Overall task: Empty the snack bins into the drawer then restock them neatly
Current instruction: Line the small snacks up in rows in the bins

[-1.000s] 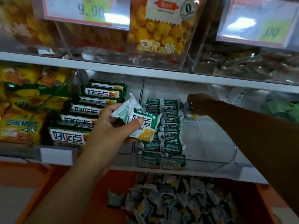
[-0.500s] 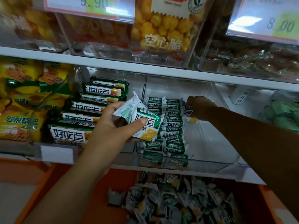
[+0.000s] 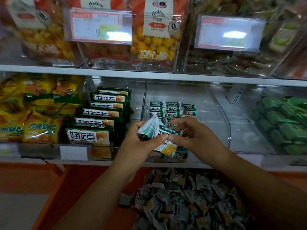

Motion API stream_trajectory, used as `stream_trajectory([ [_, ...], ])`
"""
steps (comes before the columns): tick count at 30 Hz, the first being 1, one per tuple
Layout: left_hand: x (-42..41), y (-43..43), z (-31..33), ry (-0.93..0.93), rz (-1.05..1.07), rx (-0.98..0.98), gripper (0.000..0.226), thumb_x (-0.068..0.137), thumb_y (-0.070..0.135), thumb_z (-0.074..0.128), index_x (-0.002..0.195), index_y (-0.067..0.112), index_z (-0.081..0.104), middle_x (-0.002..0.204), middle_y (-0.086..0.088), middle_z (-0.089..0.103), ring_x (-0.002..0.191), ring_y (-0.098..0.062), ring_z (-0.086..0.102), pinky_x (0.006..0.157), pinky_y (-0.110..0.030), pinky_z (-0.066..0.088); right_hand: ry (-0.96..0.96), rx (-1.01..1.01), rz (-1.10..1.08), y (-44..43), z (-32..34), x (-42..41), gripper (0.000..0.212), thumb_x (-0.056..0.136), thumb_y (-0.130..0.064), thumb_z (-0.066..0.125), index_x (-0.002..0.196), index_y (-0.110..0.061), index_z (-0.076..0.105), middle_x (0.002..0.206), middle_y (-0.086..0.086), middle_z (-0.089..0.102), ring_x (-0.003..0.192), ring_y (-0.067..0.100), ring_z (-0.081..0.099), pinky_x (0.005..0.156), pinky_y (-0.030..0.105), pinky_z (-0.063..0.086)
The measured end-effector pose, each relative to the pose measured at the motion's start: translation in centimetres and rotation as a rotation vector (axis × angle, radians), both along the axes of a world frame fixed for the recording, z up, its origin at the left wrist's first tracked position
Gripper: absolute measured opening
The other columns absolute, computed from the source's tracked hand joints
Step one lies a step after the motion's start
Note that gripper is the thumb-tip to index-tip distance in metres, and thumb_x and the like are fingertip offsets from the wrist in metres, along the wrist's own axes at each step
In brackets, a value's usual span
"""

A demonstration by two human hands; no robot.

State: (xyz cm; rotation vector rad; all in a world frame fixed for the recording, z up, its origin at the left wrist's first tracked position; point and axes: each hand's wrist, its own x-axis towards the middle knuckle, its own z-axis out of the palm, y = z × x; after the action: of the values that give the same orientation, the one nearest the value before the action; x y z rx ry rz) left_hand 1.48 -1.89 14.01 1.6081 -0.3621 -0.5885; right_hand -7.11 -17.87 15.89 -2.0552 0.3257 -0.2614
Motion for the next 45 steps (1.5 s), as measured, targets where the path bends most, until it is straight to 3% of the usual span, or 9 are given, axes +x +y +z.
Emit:
stream_trajectory([
  [5, -0.4, -0.1, -0.3, 0.009, -0.018, 0.016, 0.078, 0.05, 0.056, 0.078, 0.121, 0.035, 0.052, 0.114, 0.009, 0.066, 0.095, -0.012, 0.069, 0.086, -0.044, 0.058, 0.089, 0.071, 0.044, -0.5, -0.4, -0.4, 0.022, 0.079, -0.023, 0.077, 0.097, -0.022, 0.065, 0.094, -0.011, 0.064, 0.081, -0.006, 0.06, 0.07, 0.011, 0.046],
  [9, 0.9, -0.3, -0.3, 0.039, 0.004, -0.048, 0.041, 0.083, 0.023, 0.073, 0.119, 0.025, 0.055, 0.116, 0.0, 0.064, 0.091, -0.014, 0.071, 0.077, -0.03, 0.06, 0.204, -0.056, 0.033, -4.8, 1.1, 1.1, 0.025, 0.081, -0.026, 0.075, 0.103, -0.018, 0.063, 0.096, -0.001, 0.067, 0.085, 0.009, 0.065, 0.074, 0.018, 0.052],
  [15, 2.5, 0.0, -0.3, -0.039, 0.032, -0.071, 0.03, 0.088, 0.019, 0.069, 0.117, 0.022, 0.06, 0.109, -0.003, 0.067, 0.091, -0.016, 0.07, 0.065, -0.026, 0.059, 0.398, -0.75, -0.04, -13.4, 1.4, 6.6, 0.038, 0.088, -0.027, 0.069, 0.123, -0.015, 0.062, 0.117, 0.008, 0.06, 0.106, 0.022, 0.056, 0.079, 0.016, 0.033],
  [23, 4.1, 0.7, -0.6, -0.016, 0.053, -0.133, 0.026, 0.085, 0.022, 0.069, 0.11, 0.025, 0.064, 0.104, -0.003, 0.072, 0.09, -0.019, 0.073, 0.069, -0.039, 0.061, 0.73, -1.162, 0.103, -15.0, -1.5, 12.3, 0.043, 0.09, -0.036, 0.062, 0.131, -0.021, 0.055, 0.13, 0.002, 0.057, 0.119, 0.023, 0.053, 0.097, 0.036, 0.047],
  [30, 4.3, 0.7, -0.9, -0.053, 0.011, -0.135, 0.029, 0.081, 0.025, 0.068, 0.11, 0.027, 0.064, 0.099, 0.004, 0.074, 0.089, -0.017, 0.073, 0.067, -0.034, 0.061, 0.744, -1.129, 0.067, -15.2, -4.1, 13.2, 0.036, 0.09, -0.028, 0.064, 0.123, -0.018, 0.057, 0.117, 0.006, 0.061, 0.105, 0.023, 0.059, 0.076, 0.03, 0.047],
  [33, 4.2, 0.7, -0.6, -0.071, 0.012, -0.122, 0.025, 0.086, 0.021, 0.068, 0.111, 0.026, 0.063, 0.098, 0.004, 0.074, 0.087, -0.015, 0.073, 0.066, -0.033, 0.061, 0.674, -1.069, -0.005, -14.7, -4.0, 12.6, 0.042, 0.088, -0.026, 0.066, 0.126, -0.015, 0.052, 0.119, 0.009, 0.058, 0.108, 0.026, 0.058, 0.08, 0.032, 0.047],
  [36, 3.8, 0.8, -0.5, -0.098, 0.012, -0.091, 0.025, 0.087, 0.022, 0.068, 0.112, 0.026, 0.062, 0.099, 0.002, 0.074, 0.087, -0.014, 0.073, 0.068, -0.035, 0.061, 0.393, -0.889, -0.109, -13.0, -3.0, 10.3, 0.04, 0.088, -0.022, 0.065, 0.126, -0.014, 0.054, 0.118, 0.011, 0.057, 0.107, 0.029, 0.057, 0.086, 0.035, 0.048],
  [40, 2.2, 0.9, -0.6, -0.169, -0.011, 0.005, 0.029, 0.087, 0.033, 0.069, 0.114, 0.033, 0.06, 0.096, 0.009, 0.073, 0.079, -0.005, 0.07, 0.066, -0.022, 0.056, -0.08, -0.511, -0.122, -5.4, -2.0, 2.8, 0.025, 0.089, -0.016, 0.066, 0.113, -0.025, 0.063, 0.1, -0.004, 0.062, 0.087, 0.007, 0.061, 0.075, 0.014, 0.046],
  [45, -0.2, 0.4, -0.9, -0.133, -0.022, 0.051, 0.035, 0.086, 0.044, 0.068, 0.12, 0.046, 0.057, 0.109, 0.007, 0.066, 0.085, -0.006, 0.069, 0.079, -0.032, 0.058, -0.171, -0.363, 0.107, 2.2, -3.0, -2.6, 0.043, 0.087, -0.027, 0.068, 0.126, -0.037, 0.051, 0.127, -0.014, 0.044, 0.117, -0.006, 0.045, 0.097, 0.006, 0.036],
])
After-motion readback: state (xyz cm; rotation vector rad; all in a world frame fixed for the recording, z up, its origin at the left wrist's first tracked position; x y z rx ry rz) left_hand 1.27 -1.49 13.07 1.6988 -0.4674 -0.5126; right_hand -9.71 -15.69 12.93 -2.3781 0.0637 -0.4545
